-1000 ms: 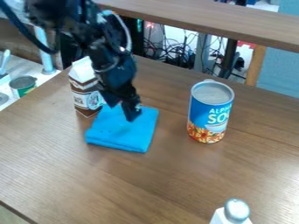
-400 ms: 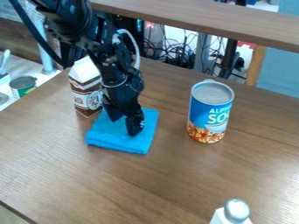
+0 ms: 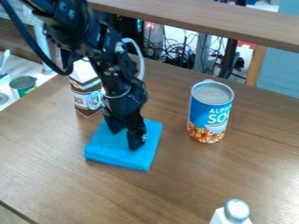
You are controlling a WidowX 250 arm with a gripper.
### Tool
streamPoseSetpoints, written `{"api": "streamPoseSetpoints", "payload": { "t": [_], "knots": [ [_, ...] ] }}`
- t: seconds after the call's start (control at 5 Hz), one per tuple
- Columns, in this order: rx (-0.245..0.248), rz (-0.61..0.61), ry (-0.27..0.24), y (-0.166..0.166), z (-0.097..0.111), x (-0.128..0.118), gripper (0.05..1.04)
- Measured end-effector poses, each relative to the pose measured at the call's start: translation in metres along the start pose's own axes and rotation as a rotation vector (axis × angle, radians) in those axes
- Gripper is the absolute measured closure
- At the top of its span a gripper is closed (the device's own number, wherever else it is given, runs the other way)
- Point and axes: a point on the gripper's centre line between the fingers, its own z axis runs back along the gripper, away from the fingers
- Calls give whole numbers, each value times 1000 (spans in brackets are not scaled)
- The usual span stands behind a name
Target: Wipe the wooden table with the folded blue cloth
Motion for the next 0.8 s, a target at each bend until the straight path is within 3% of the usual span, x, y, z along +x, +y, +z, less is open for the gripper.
{"api": "streamPoseSetpoints", "payload": {
  "t": [0.4, 0.8],
  "knots": [
    [-36, -118, 10, -55, -1, -5, 83],
    [-41, -250, 5, -97, -2, -4, 83]
  ]
}}
